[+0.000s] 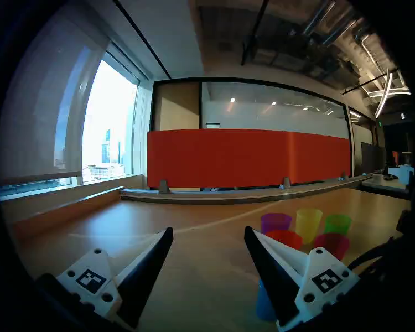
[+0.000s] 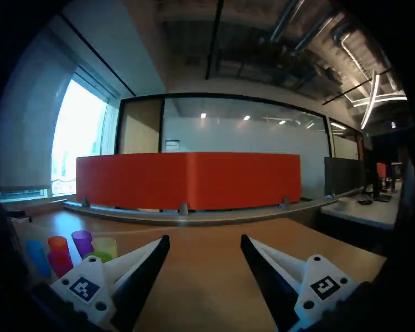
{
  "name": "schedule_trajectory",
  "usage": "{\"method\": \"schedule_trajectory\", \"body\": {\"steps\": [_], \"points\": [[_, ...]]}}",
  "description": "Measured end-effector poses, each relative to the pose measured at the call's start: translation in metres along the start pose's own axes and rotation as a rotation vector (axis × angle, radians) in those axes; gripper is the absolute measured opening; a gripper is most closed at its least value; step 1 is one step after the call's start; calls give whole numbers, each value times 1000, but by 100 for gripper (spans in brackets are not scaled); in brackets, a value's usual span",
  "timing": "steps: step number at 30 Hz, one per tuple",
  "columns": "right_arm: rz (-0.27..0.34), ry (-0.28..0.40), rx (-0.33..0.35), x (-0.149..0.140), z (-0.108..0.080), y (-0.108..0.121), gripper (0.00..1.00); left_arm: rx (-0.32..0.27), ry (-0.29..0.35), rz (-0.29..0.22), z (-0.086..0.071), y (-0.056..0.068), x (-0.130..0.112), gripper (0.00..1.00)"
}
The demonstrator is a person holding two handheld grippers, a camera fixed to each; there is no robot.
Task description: Pour water
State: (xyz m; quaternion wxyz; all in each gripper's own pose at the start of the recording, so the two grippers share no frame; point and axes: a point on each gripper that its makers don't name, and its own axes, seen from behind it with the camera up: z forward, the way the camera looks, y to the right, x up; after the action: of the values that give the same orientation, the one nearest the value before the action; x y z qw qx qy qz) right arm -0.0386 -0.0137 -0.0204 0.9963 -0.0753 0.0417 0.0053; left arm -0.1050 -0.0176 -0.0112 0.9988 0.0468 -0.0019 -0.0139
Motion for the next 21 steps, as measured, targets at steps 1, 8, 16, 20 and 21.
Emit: {"method": "schedule_trajectory", "body": {"steps": [1,8,16,20,21], "points": [[-1,1,5,-2,1,-1,99,0,0,0,0,0,0,96],[9,8,32,-12,8,-4,99,0,0,0,0,0,1,95],[16,4,35,-24,12,3,99,0,0,0,-1,0,1,96],[18,-4,33,-30,13,11,99,0,-1,1,-1,0,1,96],[21,-6,33,-31,13,12,99,0,-1,1,-1,0,1,96]]}}
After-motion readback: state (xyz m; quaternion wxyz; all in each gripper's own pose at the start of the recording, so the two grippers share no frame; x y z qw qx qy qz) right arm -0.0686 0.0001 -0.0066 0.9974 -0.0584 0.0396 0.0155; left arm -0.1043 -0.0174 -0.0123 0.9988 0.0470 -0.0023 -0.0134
